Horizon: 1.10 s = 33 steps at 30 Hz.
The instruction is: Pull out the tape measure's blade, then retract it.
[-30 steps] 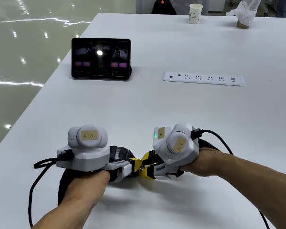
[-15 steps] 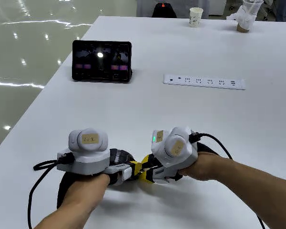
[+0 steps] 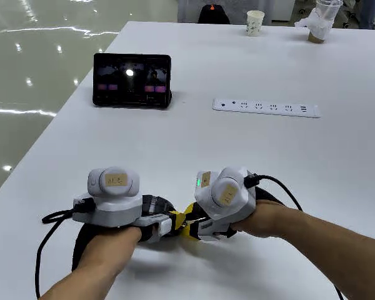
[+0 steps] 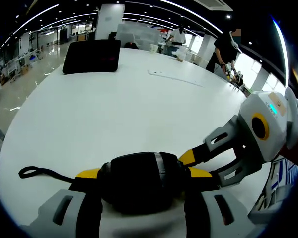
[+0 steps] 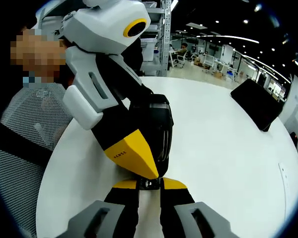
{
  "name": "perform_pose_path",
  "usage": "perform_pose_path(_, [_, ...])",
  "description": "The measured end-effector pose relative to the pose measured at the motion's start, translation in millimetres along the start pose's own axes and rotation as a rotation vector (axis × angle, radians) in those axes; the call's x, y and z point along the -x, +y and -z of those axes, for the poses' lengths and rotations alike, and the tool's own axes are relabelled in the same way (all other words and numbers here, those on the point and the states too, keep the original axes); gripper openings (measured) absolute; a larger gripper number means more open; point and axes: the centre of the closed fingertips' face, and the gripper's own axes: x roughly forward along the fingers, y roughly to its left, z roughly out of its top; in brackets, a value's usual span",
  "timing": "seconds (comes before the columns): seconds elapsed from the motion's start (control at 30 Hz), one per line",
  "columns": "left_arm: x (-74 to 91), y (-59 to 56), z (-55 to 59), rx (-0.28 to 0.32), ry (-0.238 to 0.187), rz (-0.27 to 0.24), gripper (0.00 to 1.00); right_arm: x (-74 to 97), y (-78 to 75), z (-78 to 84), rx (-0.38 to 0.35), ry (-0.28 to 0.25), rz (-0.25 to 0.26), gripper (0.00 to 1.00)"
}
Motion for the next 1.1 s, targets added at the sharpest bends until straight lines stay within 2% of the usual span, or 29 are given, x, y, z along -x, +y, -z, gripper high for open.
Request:
perform_pose_path(0.5, [-0.5, -0.2, 0.3, 0.002, 0.008, 0.013, 0.63, 11.0, -2.5, 7.5, 0.014, 0.027, 0.022, 0.2])
perform_pose_path(0.67, [4.0, -0.1, 0.0, -0.025, 0.009, 0.014, 0.63, 18.3, -3.9, 8.6, 0.001, 0.02, 0.043, 0.22])
perform_pose_path(1.1, [16.9, 8.3, -1.9, -0.071, -0.003, 0.011, 0.67, 35.7, -2.7, 12.6, -0.028, 0.011, 0.098, 0.32])
